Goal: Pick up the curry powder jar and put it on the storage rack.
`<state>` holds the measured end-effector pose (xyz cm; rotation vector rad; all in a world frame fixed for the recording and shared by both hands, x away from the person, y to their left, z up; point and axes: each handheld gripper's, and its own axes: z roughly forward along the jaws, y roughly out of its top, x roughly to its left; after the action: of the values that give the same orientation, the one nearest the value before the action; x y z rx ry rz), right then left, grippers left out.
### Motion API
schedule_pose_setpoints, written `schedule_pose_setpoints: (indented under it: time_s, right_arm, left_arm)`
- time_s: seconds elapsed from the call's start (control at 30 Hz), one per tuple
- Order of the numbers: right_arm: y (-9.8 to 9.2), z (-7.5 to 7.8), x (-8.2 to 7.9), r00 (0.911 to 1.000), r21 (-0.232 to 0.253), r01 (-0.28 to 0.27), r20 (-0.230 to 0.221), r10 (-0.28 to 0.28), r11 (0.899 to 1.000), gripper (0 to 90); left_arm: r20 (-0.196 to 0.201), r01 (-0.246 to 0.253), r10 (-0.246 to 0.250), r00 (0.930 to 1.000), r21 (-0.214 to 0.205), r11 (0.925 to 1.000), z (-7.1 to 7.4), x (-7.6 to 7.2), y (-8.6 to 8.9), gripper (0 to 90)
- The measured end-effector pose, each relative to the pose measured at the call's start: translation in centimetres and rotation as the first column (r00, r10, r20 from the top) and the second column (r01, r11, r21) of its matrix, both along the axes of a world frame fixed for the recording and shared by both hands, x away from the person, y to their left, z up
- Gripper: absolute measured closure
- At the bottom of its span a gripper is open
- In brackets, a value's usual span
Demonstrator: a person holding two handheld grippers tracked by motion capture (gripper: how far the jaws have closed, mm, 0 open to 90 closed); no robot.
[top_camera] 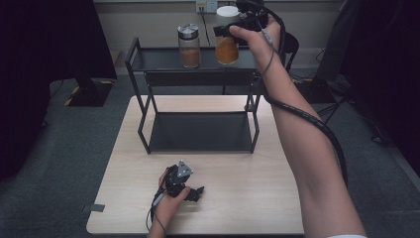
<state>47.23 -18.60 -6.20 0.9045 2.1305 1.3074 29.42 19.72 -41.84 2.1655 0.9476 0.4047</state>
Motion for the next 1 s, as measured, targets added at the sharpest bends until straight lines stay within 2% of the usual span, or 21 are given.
schedule_pose_setpoints:
  time_s: [0.37, 0.5, 1.0]
  right_arm:
    - [0.6, -0.8, 0.9, 0.9995, 0.014, 0.026, -0.017, -0.026, 1.0, 34.9]
    - [0.7, -1.1, 1.1, 0.9995, 0.005, 0.024, -0.022, -0.024, 1.0, 34.9]
    - [1.1, -1.5, 1.4, 0.9993, 0.007, 0.029, -0.023, -0.028, 1.0, 34.9]
  left_arm:
    - [0.0, 0.001, -0.001, 1.0, 0.001, 1.0, 0.0, 0.0, 0.0, 0.0]
    - [0.0, 0.001, -0.001, 1.0, 0.0, 1.0, 0.0, 0.0, 0.0, 0.0]
    - [0.001, 0.0, 0.0, 1.0, 0.0, 1.0, 0.0, 0.0, 0.0, 0.0]
